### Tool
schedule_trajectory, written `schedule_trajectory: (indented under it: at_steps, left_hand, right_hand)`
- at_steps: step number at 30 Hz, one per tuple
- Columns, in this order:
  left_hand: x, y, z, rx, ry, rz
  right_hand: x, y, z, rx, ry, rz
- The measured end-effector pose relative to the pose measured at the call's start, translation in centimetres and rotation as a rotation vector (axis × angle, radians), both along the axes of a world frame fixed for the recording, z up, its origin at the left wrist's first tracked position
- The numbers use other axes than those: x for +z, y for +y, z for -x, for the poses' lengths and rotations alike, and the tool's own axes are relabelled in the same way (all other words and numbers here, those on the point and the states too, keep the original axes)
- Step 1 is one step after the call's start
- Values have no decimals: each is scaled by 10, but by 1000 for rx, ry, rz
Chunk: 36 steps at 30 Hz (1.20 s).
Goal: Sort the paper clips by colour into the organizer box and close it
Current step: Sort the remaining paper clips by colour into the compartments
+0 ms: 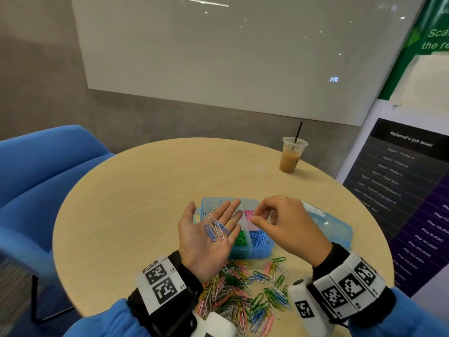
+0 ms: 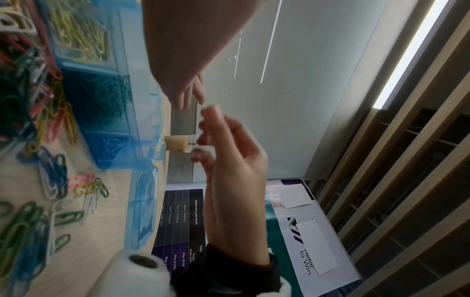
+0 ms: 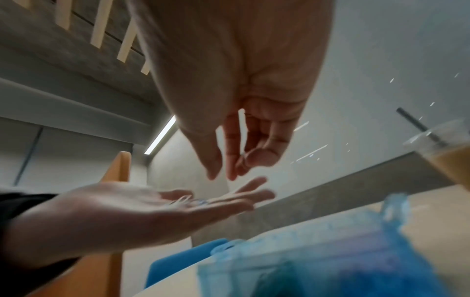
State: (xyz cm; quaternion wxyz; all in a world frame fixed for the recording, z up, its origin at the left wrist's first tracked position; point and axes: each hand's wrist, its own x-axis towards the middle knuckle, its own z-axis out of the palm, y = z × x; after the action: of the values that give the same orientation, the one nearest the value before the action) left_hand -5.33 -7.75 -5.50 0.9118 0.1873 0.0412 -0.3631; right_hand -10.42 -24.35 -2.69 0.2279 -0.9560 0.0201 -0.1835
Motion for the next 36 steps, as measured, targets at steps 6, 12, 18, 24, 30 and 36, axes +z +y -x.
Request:
schedule_trajectory:
  at_steps: [6,12,18,24,30,36]
  left_hand:
    - [4,-2,8,-26,38,58]
    - [3,-4,8,1,42,50]
    - [2,-3,7,15,40,57]
    - [0,-3,8,-34,16,-7]
    - [-4,-5,8,-65,23,7]
    - [-1,-5,5,17,53,42]
  right_hand:
    - [-11,32,-3,249,-5,-23]
    - [-8,35,-7,182,19,-16]
    - [5,40,-5,100,-44,-107]
    - [0,69,0,231,81,-103]
    - [-2,73,-4,211,136,53]
    - [12,50,-6,137,45,-261]
